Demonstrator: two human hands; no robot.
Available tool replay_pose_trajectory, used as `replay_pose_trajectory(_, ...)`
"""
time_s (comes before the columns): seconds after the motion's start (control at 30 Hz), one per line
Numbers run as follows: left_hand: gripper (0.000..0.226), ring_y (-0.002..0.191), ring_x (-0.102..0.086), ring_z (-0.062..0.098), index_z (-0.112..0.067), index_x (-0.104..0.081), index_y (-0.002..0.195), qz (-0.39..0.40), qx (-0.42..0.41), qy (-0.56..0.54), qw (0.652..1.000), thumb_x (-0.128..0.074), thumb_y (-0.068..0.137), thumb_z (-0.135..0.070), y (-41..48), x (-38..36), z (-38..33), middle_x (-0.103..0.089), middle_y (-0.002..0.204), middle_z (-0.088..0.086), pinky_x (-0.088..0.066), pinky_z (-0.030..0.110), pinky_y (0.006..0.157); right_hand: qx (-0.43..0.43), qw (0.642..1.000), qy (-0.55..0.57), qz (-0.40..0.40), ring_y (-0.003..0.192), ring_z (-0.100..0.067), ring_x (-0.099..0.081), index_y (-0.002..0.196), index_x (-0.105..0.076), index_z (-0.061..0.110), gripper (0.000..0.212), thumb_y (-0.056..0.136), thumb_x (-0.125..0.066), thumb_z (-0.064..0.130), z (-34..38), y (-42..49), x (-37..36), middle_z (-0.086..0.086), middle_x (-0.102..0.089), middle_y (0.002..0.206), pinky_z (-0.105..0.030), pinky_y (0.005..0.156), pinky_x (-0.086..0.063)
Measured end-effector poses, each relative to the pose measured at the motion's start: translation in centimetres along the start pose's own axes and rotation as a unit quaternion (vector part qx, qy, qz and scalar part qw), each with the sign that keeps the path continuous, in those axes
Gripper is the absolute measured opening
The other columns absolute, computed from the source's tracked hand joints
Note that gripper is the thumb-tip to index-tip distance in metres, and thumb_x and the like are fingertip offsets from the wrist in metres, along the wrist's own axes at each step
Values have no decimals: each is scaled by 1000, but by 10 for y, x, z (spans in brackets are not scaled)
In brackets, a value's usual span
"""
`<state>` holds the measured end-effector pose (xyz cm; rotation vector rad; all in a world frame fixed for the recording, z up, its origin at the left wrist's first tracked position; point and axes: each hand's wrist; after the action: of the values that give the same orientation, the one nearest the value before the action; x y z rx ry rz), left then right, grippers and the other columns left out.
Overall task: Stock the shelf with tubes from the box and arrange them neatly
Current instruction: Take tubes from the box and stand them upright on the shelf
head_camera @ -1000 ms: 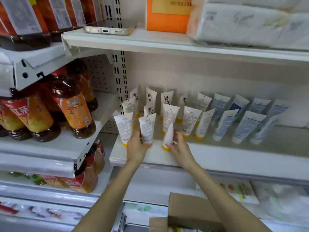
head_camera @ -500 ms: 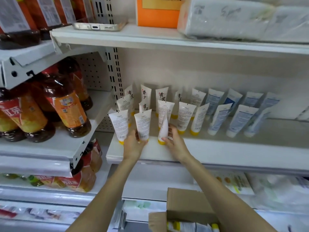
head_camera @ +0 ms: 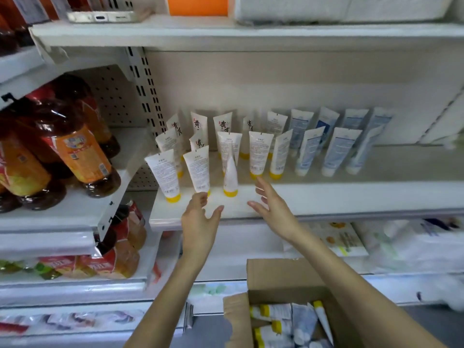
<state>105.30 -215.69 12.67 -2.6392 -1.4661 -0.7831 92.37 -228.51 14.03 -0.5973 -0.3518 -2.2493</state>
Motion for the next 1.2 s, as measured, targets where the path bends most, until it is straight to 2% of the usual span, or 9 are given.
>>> replay_pose_trajectory(0.13, 45, 108, -59, 20, -9, -55, 120, 46, -48, 31, 997, -72, 81, -22, -33, -25, -11, -63, 116, 7, -48, 35, 93, -1, 1000, -19, 7, 133, -2, -31, 148, -19, 21, 65, 94, -55, 24, -12, -38, 21, 4, -30, 149, -1, 96, -28)
replay_pose_trajectory(0.27, 48, 114, -55, 16, -14, -53, 127, 84, -86, 110, 987, -65, 86, -35, -67, -50, -17, -59, 125, 0, -42, 28, 93, 30, 987, -145, 59, 140, -5, -21, 149, -14, 25, 64, 96, -47, 38, -37, -76, 47, 6, -21, 154, -17, 111, -18)
replay_pose_trajectory(0.4, 55, 123, -50, 19, -15, -51, 132, 132, -104, 219, 961, -53, 88, -49, -96, -79, -15, -55, 133, 1, -41, 30, 96, 49, 963, -248, 96, 145, -12, -12, 150, -10, 19, 67, 97, -43, 41, -73, -99, 70, 2, -11, 158, -19, 112, -7)
replay_pose_trajectory(0.53, 64, 101, -66, 25, -8, -64, 117, 164, -128, 314, 926, -39, 84, -56, -120, -109, -8, -68, 113, 9, -53, 36, 83, 54, 940, -306, 143, 146, -16, -8, 151, -6, 16, 66, 99, -36, 43, -114, -111, 87, -1, -3, 159, -20, 112, -4)
replay_pose_trajectory(0.67, 75, 107, -64, 26, -5, -65, 115, 193, -106, 377, 900, -18, 93, -60, -145, -141, 6, -67, 114, 12, -46, 40, 96, 59, 915, -345, 201, 146, -16, -3, 151, -1, 14, 65, 100, -28, 44, -160, -121, 96, -2, 2, 159, -26, 115, 1)
replay_pose_trajectory(0.77, 73, 115, -60, 25, -6, -63, 119, 225, -78, 417, 877, -18, 93, -58, -165, -162, 21, -64, 121, 12, -36, 39, 106, 60, 901, -361, 235, 147, -17, -1, 151, 1, 13, 67, 98, -18, 50, -197, -130, 94, -4, 3, 159, -32, 117, 3)
replay_pose_trajectory(0.97, 74, 119, -56, 27, -4, -61, 121, 315, -14, 448, 837, -20, 93, -58, -208, -189, 56, -61, 125, 13, -18, 35, 107, -2, 886, -339, 315, 146, -15, 6, 150, 11, 14, 71, 99, -21, 52, -260, -157, 79, -3, 9, 159, -33, 116, 7)
replay_pose_trajectory(1.07, 80, 115, -59, 27, -4, -63, 120, 361, 0, 443, 820, -10, 94, -59, -230, -198, 81, -63, 122, 13, -25, 36, 106, -46, 878, -319, 353, 146, -15, 6, 149, 11, 15, 73, 97, -23, 54, -290, -173, 69, -2, 11, 159, -32, 116, 6)
replay_pose_trajectory(1.2, 81, 117, -58, 26, -6, -63, 121, 403, 15, 436, 804, -8, 94, -60, -258, -208, 122, -63, 123, 10, -42, 49, 99, -112, 866, -293, 390, 146, -15, 5, 150, 7, 14, 74, 97, -25, 54, -330, -189, 52, -1, 9, 159, -31, 116, 2)
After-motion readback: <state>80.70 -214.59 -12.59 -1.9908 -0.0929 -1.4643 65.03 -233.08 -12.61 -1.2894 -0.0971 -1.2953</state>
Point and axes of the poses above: each hand's wrist, its own y-axis towards the middle knuckle, its own x-axis out of the back of the hand, z = x × y
